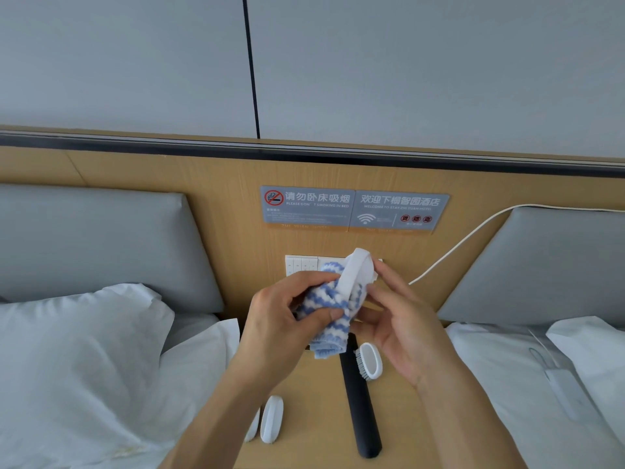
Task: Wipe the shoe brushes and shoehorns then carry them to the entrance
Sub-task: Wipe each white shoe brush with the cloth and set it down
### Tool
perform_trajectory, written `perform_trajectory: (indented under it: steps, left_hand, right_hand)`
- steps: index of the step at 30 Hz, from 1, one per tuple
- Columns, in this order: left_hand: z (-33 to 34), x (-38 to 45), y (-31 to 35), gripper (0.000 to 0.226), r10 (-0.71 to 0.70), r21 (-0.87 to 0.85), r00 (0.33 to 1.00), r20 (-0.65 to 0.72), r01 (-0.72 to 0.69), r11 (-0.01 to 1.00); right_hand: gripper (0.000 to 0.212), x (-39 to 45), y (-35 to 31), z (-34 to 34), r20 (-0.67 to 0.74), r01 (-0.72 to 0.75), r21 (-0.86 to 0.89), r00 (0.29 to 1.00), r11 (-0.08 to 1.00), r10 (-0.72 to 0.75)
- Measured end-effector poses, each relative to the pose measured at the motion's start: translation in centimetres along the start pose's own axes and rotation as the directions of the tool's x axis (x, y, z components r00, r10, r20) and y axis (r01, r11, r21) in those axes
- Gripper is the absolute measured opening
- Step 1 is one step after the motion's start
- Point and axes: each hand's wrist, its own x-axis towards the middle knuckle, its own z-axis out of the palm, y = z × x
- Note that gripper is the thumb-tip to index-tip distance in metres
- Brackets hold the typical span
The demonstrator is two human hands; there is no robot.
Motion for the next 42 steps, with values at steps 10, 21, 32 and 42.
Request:
perform_trajectory:
  steps: [10,21,32,42]
  left_hand:
    - [-0.6,0.4,0.3,0.028,-0.019,-0.032,1.0,-0.001,0.019,0.999]
    - [-1.8,2.0,1.6,0.024,-0.067,0.004,0.996,0.058,0.067,0.998]
    - [-1.5,0.9,1.2,0.024,-0.052,0.008,0.997,0.048,0.052,0.999]
    - [-2.3,1.7,1.6,0.013,-0.142,-0.006,0.987,0.081,0.143,0.99]
  right_hand:
    - [0.046,0.1,-0.3,0.3,0.0,0.155,-0.26,0.987,0.953,-0.16]
    - [0.059,0.1,-0.4,0.6,0.072,0.274,-0.41,0.961,0.87,-0.269]
    - [0.051,-0.4,-0.4,0.5,-0.004,0.192,-0.366,0.978,0.911,-0.208]
    - [0.061,-1.0,-0.8,1.0,0.125,0.362,-0.643,0.919,0.675,-0.374]
